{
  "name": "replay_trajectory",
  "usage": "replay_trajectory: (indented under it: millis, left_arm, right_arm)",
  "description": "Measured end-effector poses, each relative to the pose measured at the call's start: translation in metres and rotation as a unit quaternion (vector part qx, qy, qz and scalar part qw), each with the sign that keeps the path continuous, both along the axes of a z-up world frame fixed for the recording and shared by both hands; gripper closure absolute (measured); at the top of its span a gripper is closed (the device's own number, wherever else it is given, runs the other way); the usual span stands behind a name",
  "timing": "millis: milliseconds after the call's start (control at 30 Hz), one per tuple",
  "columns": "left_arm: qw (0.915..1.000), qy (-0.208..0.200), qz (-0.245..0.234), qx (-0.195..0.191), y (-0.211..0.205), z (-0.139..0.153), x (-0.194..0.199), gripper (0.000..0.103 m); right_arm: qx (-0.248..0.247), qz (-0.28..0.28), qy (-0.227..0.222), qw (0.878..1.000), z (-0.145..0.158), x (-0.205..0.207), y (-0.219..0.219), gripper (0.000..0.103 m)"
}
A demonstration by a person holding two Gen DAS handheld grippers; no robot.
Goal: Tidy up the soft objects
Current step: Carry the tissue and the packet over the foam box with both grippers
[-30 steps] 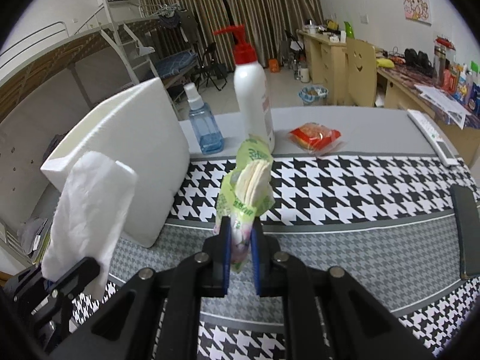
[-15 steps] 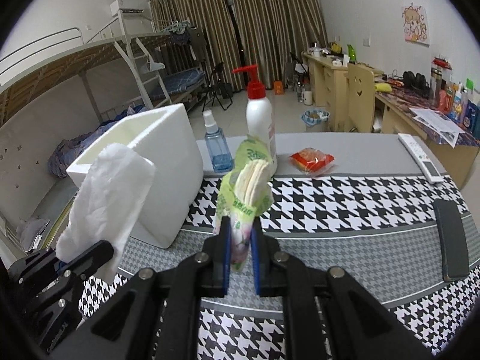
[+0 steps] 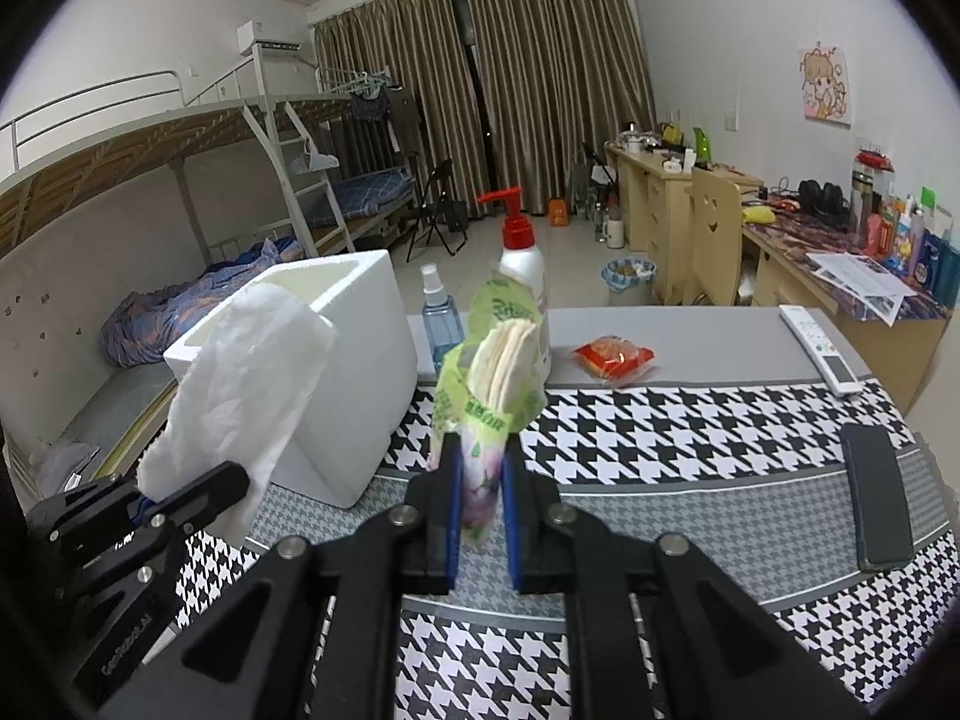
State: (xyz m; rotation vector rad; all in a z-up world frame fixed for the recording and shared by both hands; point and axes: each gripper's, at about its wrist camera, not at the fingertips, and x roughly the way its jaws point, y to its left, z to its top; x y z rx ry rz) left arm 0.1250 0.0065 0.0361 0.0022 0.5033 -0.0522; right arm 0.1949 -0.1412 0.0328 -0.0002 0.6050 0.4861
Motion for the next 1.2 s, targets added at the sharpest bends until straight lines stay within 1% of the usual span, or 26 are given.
replay_trajectory:
  millis: [333,600,767,1200]
  left_arm:
    - [0.9999,-0.016,-0.001,0.001,0.001,0.010,-0.003,0.097]
    - [0.9996,-0.028,-0.006,0.008,-0.002,0.018,-0.007,0.097]
    - [0.9992,-0.039,-0.008,0.006,-0.001,0.024,-0.008,0.097]
    - [0.9979,-0.063,-0.016,0.004,0.008,0.044,-0.008,0.097]
  right_arm:
    - [0.004,-0.004,-0.029,1.000,0.007,-0.017,-0.005,0.088]
    - [0.018,-0.006,-0.045,0.999,0.012,-0.025,-0.010,0.088]
    - [0.024,-0.003,-0.059,0.998,0.018,-0.030,-0.010,0.088]
    - [0.026,0.002,-0.079,0.997,0.025,-0.026,0.001,0.088]
